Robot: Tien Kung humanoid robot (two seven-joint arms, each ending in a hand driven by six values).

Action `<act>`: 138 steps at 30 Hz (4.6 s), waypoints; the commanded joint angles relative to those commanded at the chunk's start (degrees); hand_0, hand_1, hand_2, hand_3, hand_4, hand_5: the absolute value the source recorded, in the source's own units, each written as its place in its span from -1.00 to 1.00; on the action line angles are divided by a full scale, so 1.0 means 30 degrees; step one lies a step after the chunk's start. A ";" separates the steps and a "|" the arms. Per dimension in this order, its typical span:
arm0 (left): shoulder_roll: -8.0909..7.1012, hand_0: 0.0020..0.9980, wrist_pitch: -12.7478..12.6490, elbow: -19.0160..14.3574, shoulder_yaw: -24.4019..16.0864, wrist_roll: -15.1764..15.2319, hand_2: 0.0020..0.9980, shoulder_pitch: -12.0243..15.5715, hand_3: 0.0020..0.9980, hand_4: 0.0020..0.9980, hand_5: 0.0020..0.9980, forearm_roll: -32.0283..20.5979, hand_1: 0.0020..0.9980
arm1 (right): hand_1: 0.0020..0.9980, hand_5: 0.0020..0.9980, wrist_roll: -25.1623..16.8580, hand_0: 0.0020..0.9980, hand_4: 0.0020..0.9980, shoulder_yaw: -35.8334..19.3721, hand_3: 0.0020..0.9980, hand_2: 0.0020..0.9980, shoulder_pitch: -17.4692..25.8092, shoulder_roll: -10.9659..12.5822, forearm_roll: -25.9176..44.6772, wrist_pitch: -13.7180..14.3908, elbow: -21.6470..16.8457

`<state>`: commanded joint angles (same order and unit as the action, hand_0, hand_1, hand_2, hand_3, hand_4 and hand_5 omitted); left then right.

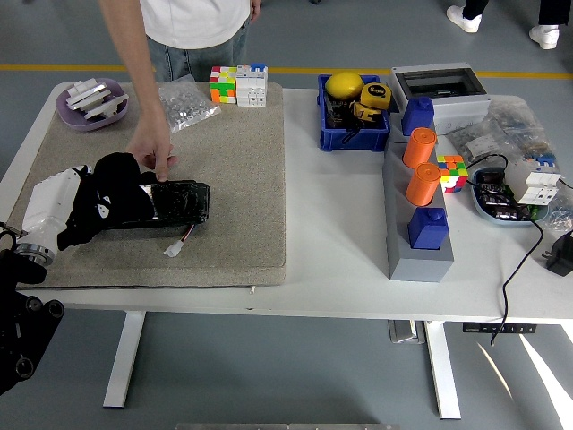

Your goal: Pick the rag up,wipe the panel,place it on the desk

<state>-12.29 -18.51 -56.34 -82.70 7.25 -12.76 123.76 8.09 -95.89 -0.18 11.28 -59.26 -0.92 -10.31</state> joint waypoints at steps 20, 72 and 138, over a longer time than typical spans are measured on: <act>-0.0401 -0.50 -0.0068 0.0379 -0.2267 -0.0137 0.16 0.0531 -0.15 -1.00 -1.00 -0.0151 -0.77 | 0.28 0.06 -0.0065 0.54 1.00 -0.0276 0.20 0.38 0.0015 -0.0049 -0.0155 -0.0083 0.0000; 0.0685 -0.50 0.0292 -0.2287 0.6239 -0.0962 0.15 -0.1076 -0.15 -1.00 -1.00 -0.0641 -0.75 | 0.28 0.09 -0.0160 0.54 1.00 -0.0846 0.21 0.38 -0.0064 0.0036 -0.0671 -0.0074 0.0000; -0.1483 -0.50 0.0081 0.1288 -0.0151 -0.0645 0.13 -0.0247 -0.15 -1.00 -1.00 0.0471 -0.72 | 0.28 0.09 -0.0274 0.54 1.00 -0.1361 0.21 0.38 -0.0001 0.0022 -0.1137 -0.0153 0.0000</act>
<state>-16.74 -18.27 -52.47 -83.16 5.31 -13.49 125.17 7.26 -99.98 -0.18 11.35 -62.67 -1.38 -10.31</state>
